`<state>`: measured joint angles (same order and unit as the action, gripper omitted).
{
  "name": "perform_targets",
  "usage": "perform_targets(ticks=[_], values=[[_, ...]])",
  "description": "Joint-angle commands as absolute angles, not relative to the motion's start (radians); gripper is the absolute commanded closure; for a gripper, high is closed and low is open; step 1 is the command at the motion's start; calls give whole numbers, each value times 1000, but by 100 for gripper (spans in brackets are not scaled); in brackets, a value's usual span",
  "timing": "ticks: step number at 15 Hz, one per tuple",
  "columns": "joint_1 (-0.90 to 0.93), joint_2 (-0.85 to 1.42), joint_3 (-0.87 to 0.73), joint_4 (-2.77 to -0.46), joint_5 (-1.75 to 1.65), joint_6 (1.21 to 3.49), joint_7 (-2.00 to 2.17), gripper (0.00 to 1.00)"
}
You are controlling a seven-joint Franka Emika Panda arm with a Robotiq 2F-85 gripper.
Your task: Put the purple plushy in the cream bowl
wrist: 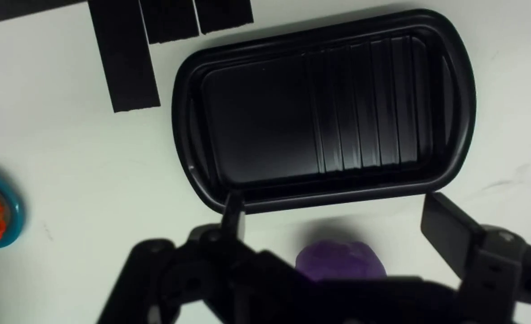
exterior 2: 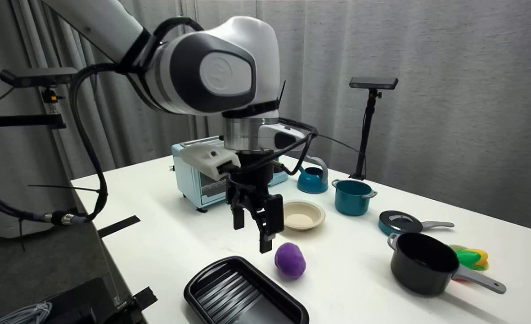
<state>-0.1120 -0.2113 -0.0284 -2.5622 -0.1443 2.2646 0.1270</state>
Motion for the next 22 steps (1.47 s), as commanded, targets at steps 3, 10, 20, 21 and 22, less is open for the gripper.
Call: perform_targets(ticks=[3, 10, 20, 21, 22], values=[[-94, 20, -30, -2426, -144, 2384, 173, 0], [-43, 250, -37, -2291, -136, 2469, 246, 0], [28, 421, -90, -2161, -167, 2504, 316, 31], [31, 424, -94, -2159, -165, 2504, 315, 32], [32, 424, -96, -2158, -164, 2504, 312, 38]])
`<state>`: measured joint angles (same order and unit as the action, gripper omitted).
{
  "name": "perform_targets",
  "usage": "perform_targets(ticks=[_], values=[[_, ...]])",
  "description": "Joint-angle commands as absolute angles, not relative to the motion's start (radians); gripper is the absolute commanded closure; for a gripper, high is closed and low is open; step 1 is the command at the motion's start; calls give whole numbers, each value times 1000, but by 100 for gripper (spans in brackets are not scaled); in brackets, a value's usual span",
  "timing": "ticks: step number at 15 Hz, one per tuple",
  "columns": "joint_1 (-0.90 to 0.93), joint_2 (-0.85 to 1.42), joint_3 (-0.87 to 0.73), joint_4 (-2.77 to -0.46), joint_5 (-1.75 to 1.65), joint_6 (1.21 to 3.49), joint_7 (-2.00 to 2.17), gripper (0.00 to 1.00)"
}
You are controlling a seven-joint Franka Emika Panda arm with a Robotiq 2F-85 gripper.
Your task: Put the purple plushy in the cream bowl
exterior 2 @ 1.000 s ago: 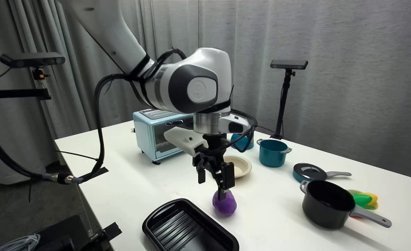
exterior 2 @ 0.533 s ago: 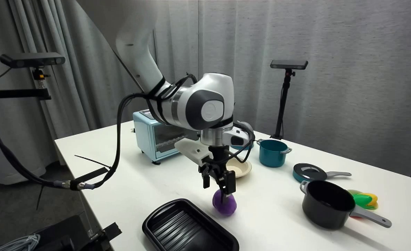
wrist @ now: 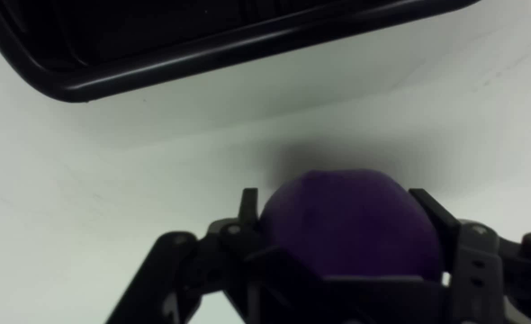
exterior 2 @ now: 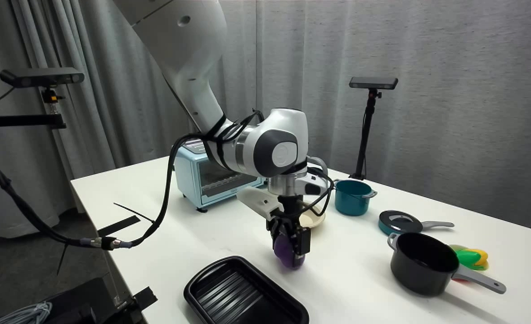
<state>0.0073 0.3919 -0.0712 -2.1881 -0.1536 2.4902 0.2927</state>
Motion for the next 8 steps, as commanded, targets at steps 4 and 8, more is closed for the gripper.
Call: perform_targets(ticks=[4, 8], values=[[29, 410, -88, -2146, -140, 2483, 297, 69], [28, 404, -76, -2100, -117, 2462, 288, 95]])
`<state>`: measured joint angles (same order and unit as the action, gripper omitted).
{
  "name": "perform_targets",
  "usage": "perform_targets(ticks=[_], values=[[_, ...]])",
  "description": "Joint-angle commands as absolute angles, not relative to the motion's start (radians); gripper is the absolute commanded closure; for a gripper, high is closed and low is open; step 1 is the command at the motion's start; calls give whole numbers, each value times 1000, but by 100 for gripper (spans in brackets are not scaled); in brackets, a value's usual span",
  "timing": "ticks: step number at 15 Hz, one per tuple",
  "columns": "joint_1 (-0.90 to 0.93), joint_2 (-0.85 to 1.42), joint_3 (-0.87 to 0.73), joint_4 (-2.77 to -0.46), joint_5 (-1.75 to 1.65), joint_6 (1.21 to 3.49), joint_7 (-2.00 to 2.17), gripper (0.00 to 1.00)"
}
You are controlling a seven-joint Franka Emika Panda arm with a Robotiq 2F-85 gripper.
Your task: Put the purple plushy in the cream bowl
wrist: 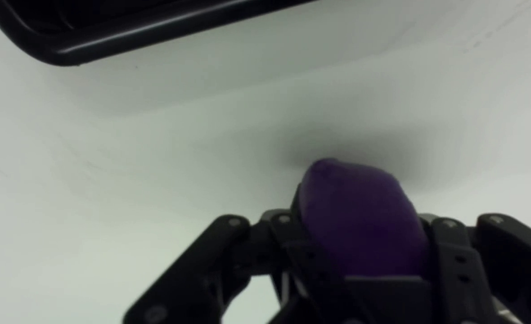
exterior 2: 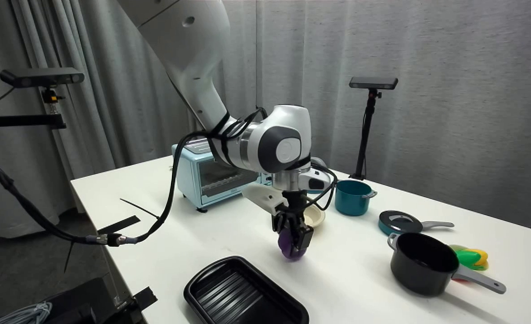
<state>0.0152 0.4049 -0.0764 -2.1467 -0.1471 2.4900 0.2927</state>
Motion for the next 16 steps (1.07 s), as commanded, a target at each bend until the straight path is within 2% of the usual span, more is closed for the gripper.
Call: perform_targets(ticks=[1, 9, 16], values=[[29, 404, -72, -2082, -110, 2457, 288, 98], [74, 459, -28, -1876, -35, 2401, 334, 100], [143, 628, -61, -1709, -72, 2412, 423, 100]])
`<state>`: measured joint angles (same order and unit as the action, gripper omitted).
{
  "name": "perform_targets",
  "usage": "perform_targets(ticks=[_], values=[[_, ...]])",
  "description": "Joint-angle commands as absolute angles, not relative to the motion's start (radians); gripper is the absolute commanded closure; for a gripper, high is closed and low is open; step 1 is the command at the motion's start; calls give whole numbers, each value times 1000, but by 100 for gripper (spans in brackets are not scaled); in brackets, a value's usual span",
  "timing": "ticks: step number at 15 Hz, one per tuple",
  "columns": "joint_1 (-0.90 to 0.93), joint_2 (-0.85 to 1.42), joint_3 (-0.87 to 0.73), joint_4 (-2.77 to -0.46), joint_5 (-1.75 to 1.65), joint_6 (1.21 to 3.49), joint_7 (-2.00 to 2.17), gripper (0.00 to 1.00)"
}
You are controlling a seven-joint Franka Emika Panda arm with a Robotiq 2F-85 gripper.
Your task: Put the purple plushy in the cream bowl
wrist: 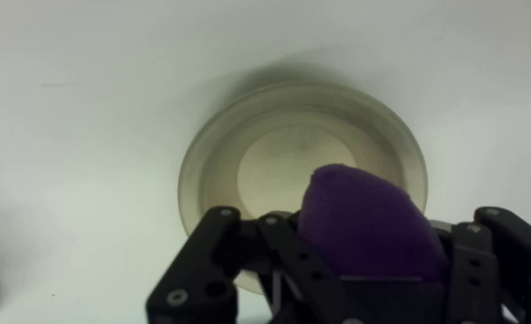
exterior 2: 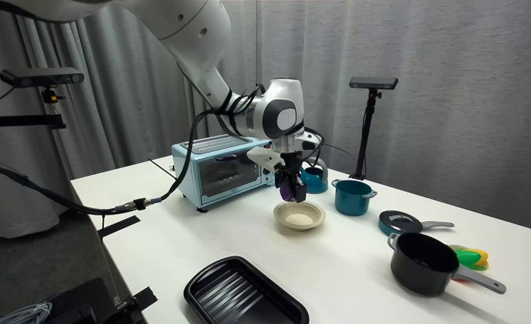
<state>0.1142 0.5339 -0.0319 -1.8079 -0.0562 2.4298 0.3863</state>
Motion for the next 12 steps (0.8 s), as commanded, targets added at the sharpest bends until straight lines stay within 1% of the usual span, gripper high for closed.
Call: perform_targets(ticks=[1, 6, 7, 8, 9, 12], values=[[149, 650, -67, -1694, -74, 2411, 430, 100], [159, 725, -89, -1635, -72, 2397, 433, 100], [160, 733, -92, -1627, -71, 2393, 432, 75], [159, 739, -94, -1619, -69, 2389, 431, 73], [158, 742, -95, -1613, -67, 2385, 429, 67], [152, 740, -98, -1601, -63, 2362, 428, 43]])
